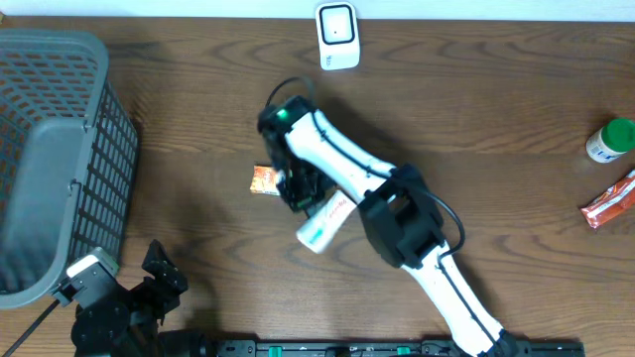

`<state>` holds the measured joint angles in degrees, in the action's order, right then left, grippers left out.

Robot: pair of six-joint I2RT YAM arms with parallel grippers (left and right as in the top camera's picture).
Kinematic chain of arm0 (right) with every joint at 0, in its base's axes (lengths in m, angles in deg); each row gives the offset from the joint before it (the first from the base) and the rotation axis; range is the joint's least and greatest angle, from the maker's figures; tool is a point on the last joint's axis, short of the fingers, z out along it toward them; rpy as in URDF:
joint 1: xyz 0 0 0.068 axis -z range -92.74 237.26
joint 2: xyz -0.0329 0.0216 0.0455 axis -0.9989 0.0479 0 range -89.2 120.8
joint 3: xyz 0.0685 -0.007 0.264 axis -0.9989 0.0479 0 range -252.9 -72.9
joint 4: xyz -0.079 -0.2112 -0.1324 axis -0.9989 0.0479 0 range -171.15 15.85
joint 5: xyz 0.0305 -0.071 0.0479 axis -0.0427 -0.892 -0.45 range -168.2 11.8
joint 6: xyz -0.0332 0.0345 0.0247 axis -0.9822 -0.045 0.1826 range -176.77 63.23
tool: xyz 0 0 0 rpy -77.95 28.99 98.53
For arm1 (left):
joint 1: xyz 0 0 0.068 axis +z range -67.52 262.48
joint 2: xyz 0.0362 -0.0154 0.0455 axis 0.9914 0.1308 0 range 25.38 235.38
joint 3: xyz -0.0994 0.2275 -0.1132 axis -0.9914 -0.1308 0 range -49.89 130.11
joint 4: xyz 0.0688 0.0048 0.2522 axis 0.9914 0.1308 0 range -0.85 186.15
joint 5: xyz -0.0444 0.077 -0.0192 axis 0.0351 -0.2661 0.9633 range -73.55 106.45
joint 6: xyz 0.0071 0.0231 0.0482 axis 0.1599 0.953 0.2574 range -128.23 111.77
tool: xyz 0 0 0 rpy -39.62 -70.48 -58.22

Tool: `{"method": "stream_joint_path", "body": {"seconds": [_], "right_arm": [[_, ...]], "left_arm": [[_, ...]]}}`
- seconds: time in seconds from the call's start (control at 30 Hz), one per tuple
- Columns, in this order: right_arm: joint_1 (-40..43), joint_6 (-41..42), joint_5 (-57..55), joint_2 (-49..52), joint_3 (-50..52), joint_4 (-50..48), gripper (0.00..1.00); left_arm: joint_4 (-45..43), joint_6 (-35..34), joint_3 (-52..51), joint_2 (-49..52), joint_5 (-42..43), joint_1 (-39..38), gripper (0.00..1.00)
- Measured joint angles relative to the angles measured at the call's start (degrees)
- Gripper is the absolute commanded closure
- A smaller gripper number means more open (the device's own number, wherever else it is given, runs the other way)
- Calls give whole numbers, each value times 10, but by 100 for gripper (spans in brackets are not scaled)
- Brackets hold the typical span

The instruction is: Scan the item barcode

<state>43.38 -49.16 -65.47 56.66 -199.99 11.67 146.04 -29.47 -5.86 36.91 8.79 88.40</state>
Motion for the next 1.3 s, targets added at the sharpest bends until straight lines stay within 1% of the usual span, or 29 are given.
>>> {"method": "stream_joint_path", "body": {"seconds": [0.07,0.13,0.23,0.37,0.5,0.7,0.8,0.9,1.03,1.13,1.23,1.3], "right_arm": [[-19,-31,-11,0,1,43,99],[-37,-46,-40,0,1,46,99],[-58,-47,-99,0,2,47,99],[-58,-32,-153,0,2,47,99],[-49,-22,-131,0,2,35,99],[-62,-23,-2,0,3,23,99],[-87,-27,28,0,3,38,99],[-109,-26,21,0,4,45,99],[-132,3,-28,0,11,44,99],[-132,29,-72,0,23,21,99],[-123,47,-94,0,40,-14,99],[-116,58,-100,-5,54,-19,99]], "left_arm": [[0,0,0,0,0,0,13],[0,0,0,0,0,0,13],[0,0,0,0,0,0,13],[0,0,0,0,0,0,13],[0,0,0,0,0,0,13],[0,0,0,0,0,0,12],[0,0,0,0,0,0,13],[0,0,0,0,0,0,13],[0,0,0,0,0,0,13],[0,0,0,0,0,0,13],[0,0,0,0,0,0,13],[0,0,0,0,0,0,13]]}}
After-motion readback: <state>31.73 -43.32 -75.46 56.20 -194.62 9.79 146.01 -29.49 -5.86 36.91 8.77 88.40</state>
